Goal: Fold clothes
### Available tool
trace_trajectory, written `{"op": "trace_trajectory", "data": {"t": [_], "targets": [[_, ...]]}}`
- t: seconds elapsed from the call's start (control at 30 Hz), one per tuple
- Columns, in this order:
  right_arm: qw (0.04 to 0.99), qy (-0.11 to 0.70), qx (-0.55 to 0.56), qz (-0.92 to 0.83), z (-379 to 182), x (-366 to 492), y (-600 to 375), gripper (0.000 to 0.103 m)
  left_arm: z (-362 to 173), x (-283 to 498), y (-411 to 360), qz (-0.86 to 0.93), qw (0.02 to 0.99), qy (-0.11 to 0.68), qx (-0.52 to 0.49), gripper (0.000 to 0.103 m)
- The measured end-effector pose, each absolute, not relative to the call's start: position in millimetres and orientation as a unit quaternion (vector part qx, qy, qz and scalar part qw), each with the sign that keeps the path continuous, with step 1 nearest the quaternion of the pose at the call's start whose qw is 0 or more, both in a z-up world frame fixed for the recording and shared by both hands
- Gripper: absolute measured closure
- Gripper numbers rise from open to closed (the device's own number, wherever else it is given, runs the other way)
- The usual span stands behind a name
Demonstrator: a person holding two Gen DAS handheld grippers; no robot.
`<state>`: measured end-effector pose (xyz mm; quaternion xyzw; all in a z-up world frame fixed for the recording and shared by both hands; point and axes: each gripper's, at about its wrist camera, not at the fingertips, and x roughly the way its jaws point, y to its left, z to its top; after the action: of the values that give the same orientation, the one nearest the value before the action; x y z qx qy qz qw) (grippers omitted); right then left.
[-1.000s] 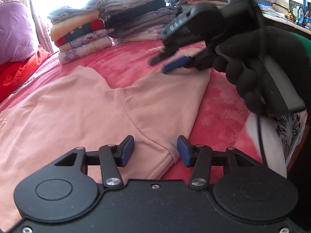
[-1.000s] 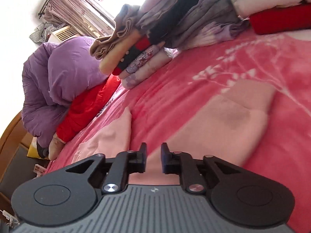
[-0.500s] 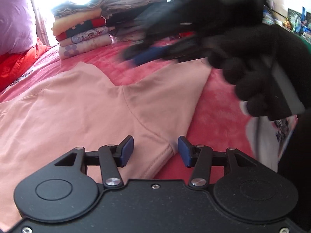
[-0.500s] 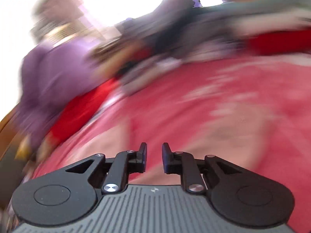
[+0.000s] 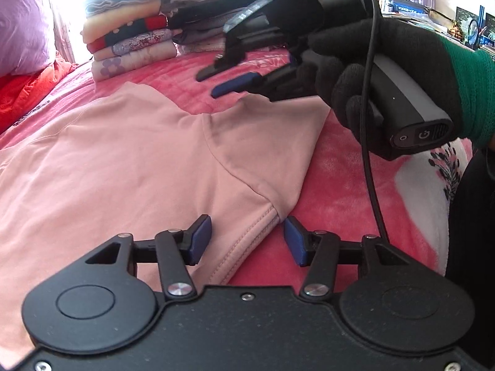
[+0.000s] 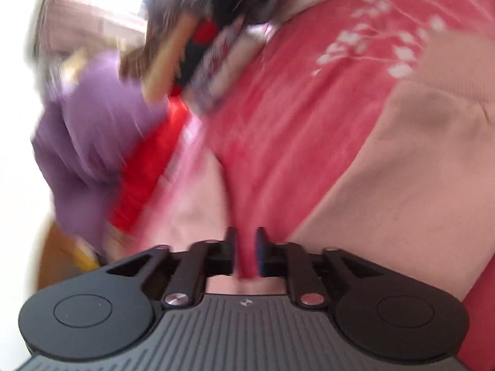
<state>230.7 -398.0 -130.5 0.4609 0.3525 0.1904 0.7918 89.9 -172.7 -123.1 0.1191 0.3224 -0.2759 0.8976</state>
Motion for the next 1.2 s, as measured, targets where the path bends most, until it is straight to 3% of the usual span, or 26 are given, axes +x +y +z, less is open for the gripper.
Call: {"op": "trace_trajectory", "data": {"t": [0.2,0.23,0.27,0.4,0.43,0.6,0.77,0.9,1.13,1.17,1.2], "targets": [[0.805,0.399,0.371,0.236,-126,247,-353,0.079,-121,91,-170,-0.278,0.896,0.329,0.110,0.051],[0.813,0.406,0.359,0.212,-127,250,-351,0.098,-121,91,-170,-0.279,0.895,0.332,0.108,0.049],[0.815,0.411,0.359,0.193,-130,254,-352,0.102,-120,90,-169,-0.280,0.894,0.334,0.106,0.049],[0.831,0.371,0.359,0.208,-105,260,-358,0.071,-100,90,-158,-0.281,0.897,0.327,0.101,0.049],[0.838,0.364,0.342,0.218,-96,264,-353,0.069,-94,92,-152,-0.279,0.898,0.325,0.098,0.049],[0.835,0.392,0.284,0.261,-89,299,-323,0.069,-83,105,-117,-0.262,0.903,0.321,0.117,0.049],[0.835,0.415,0.240,0.268,-98,337,-291,0.068,-105,127,-76,-0.220,0.905,0.354,0.088,0.049],[0.820,0.415,0.324,0.223,-121,362,-314,0.091,-115,130,-65,-0.238,0.899,0.360,0.079,0.049],[0.829,0.385,0.343,0.217,-125,370,-328,0.094,-115,134,-60,-0.257,0.892,0.361,0.085,0.043],[0.825,0.379,0.355,0.223,-126,372,-328,0.093,-115,133,-61,-0.259,0.892,0.361,0.086,0.043],[0.816,0.374,0.374,0.232,-128,375,-328,0.086,-115,132,-60,-0.260,0.891,0.361,0.086,0.043]]}}
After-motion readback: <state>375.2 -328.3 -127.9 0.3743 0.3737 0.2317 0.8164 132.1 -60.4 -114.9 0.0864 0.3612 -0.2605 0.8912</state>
